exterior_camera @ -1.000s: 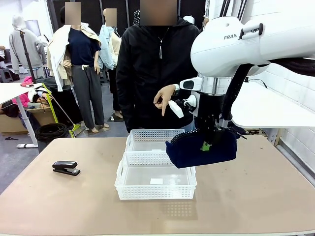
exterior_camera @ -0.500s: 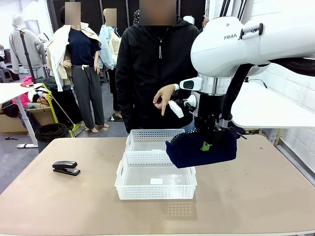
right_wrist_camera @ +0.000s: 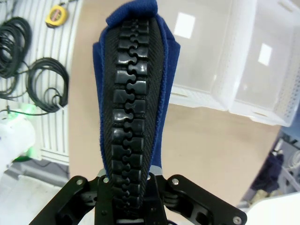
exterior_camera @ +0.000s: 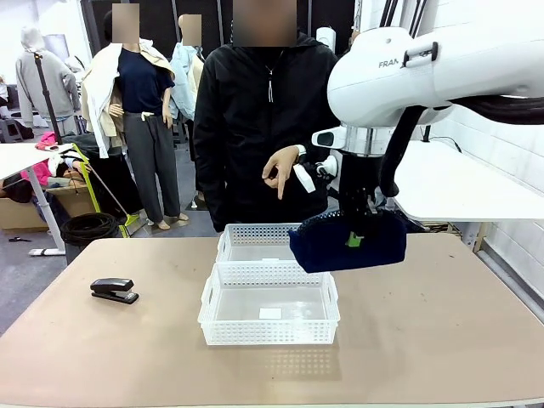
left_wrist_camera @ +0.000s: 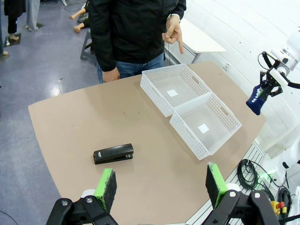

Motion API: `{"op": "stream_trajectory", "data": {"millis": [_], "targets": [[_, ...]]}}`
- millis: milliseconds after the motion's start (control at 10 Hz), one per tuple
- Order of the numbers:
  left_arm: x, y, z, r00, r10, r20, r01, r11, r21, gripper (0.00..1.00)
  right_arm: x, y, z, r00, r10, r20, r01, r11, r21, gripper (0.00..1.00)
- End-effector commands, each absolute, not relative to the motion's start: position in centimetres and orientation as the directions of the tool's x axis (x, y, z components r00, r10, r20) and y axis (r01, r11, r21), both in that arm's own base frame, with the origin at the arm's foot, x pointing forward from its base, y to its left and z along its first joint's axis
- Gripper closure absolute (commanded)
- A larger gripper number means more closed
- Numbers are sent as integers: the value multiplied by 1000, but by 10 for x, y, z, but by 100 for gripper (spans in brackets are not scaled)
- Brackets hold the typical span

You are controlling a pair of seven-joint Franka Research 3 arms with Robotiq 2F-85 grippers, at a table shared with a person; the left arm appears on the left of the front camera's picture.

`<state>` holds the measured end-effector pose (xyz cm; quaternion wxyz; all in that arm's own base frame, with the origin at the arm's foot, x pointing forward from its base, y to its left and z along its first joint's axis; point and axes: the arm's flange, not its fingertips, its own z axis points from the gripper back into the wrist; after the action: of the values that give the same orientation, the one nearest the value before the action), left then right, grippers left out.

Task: Distribute items into two baskets.
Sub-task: Place the picked Pencil pouch into the Organizing basket as instructed by the person.

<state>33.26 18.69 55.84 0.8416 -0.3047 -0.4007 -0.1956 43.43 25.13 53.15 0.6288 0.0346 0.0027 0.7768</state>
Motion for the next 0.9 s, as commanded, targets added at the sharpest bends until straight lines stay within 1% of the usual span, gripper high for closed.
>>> {"op": "stream_trajectory", "data": {"millis": [0, 300, 600, 800], "targets": [[333, 188, 558, 585, -85, 807, 588, 730, -349, 0, 467, 265, 539, -223, 975, 22, -974, -224, 43, 100], [333, 188, 558, 585, -85, 807, 588, 730, -349, 0, 509, 275, 536, -229, 971, 62, -972, -232, 41, 100], [333, 188, 558, 585, -85, 807, 588, 730, -349, 0, 555, 304, 523, -231, 970, 73, -971, -234, 44, 100], [333, 188, 558, 585, -85, 807, 588, 730, -349, 0, 580, 328, 511, -225, 973, 51, -974, -226, 19, 100]]}}
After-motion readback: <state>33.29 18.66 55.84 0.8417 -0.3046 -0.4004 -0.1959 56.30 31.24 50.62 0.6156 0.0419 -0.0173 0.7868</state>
